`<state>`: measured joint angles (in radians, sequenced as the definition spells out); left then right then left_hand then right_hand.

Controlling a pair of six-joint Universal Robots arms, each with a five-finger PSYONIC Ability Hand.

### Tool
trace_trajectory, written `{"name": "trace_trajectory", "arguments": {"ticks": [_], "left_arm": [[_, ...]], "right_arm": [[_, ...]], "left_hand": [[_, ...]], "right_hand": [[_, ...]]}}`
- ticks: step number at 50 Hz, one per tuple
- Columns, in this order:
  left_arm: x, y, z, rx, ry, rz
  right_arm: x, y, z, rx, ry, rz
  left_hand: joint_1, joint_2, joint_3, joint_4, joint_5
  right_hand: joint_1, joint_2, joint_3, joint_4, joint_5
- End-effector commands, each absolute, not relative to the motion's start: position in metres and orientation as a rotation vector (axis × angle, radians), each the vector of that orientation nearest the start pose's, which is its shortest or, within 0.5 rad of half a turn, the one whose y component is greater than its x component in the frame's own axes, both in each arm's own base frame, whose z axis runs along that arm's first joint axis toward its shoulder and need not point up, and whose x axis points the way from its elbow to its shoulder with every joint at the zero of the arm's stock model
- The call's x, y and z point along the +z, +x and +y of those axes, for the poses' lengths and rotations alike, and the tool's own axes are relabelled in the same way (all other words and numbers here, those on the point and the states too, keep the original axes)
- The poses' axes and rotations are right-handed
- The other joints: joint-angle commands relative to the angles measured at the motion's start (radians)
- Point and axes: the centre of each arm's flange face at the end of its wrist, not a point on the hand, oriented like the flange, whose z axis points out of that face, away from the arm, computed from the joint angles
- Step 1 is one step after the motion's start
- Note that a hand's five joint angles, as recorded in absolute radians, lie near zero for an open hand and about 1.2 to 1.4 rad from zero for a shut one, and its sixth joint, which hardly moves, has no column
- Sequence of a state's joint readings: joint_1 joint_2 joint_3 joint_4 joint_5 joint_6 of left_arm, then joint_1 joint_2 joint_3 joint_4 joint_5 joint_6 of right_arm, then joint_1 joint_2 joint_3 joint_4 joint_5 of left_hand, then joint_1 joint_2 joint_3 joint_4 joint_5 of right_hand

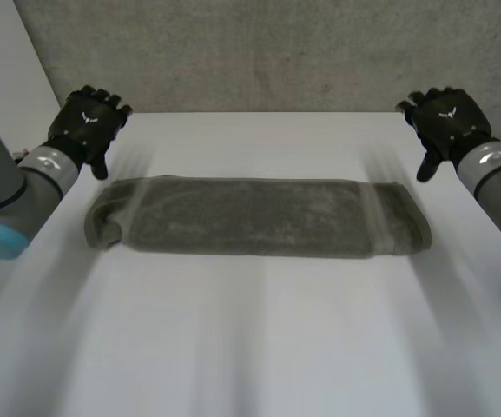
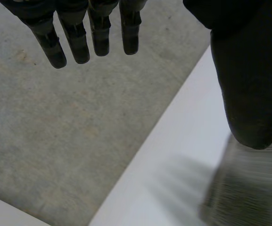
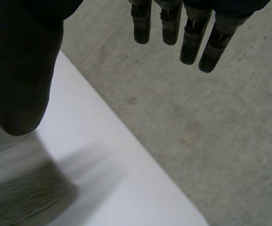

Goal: Fold the towel.

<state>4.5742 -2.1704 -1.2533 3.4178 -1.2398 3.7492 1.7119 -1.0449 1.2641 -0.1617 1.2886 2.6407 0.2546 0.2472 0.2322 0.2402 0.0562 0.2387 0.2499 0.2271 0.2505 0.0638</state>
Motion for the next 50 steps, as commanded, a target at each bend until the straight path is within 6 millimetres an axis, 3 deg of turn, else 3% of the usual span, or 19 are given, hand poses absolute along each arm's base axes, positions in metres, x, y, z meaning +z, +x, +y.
{"name": "trace_trajectory", "arguments": {"ticks": [1, 3, 8, 13, 19, 22, 25, 32, 44, 48, 50], "left_arm": [[0.188, -0.211, -0.355, -2.030, 1.138, 2.021], [0.177, -0.210, -0.346, -1.992, 1.149, 2.070], [0.146, -0.207, -0.325, -1.885, 1.178, 2.196], [0.128, -0.207, -0.326, -1.846, 1.180, 2.235], [0.120, -0.204, -0.338, -1.854, 1.129, 2.194], [0.115, -0.203, -0.347, -1.865, 1.095, 2.162], [0.111, -0.204, -0.353, -1.871, 1.082, 2.148], [0.102, -0.204, -0.359, -1.862, 1.079, 2.157], [0.104, -0.205, -0.362, -1.879, 1.076, 2.145], [0.106, -0.204, -0.366, -1.889, 1.064, 2.134], [0.106, -0.204, -0.365, -1.886, 1.064, 2.139]], "right_arm": [[0.198, 0.206, -0.351, -1.931, -1.028, 2.251], [0.181, 0.205, -0.339, -1.834, -1.035, 2.297], [0.161, 0.199, -0.340, -1.786, -1.047, 2.310], [0.143, 0.199, -0.344, -1.743, -1.083, 2.289], [0.124, 0.194, -0.349, -1.706, -1.108, 2.324], [0.122, 0.193, -0.351, -1.712, -1.118, 2.327], [0.118, 0.190, -0.355, -1.737, -1.144, 2.325], [0.120, 0.176, -0.373, -1.884, -1.165, 2.308], [0.123, 0.148, -0.398, -1.961, -1.098, 2.353], [0.123, 0.143, -0.397, -1.943, -1.088, 2.371], [0.123, 0.143, -0.395, -1.928, -1.083, 2.382]], "left_hand": [[-0.023, -0.016, -0.058, -0.066, 0.000], [-0.020, -0.013, -0.058, -0.066, 0.003], [0.053, 0.060, -0.058, -0.066, 0.077], [0.071, 0.078, -0.058, -0.066, 0.094], [0.076, 0.084, -0.058, -0.066, 0.100], [0.082, 0.090, -0.058, -0.066, 0.106], [0.082, 0.090, -0.058, -0.066, 0.106], [0.082, 0.090, -0.058, -0.066, 0.106], [0.103, 0.110, -0.058, -0.066, 0.127], [0.197, 0.204, -0.058, -0.066, 0.220], [0.197, 0.204, -0.058, -0.066, 0.221]], "right_hand": [[-0.064, -0.075, -0.053, -0.076, -0.064], [-0.064, -0.075, -0.053, -0.076, -0.064], [-0.007, -0.019, -0.053, -0.076, -0.007], [0.063, 0.052, -0.053, -0.076, 0.064], [0.198, 0.187, -0.053, -0.076, 0.199], [0.237, 0.226, -0.053, -0.076, 0.237], [0.431, 0.419, -0.053, -0.076, 0.431], [1.157, 1.146, -0.053, -0.076, 1.157], [1.158, 1.146, -0.053, -0.076, 1.158], [1.158, 1.146, -0.053, -0.076, 1.158], [1.038, 1.027, -0.053, -0.076, 1.039]]}}
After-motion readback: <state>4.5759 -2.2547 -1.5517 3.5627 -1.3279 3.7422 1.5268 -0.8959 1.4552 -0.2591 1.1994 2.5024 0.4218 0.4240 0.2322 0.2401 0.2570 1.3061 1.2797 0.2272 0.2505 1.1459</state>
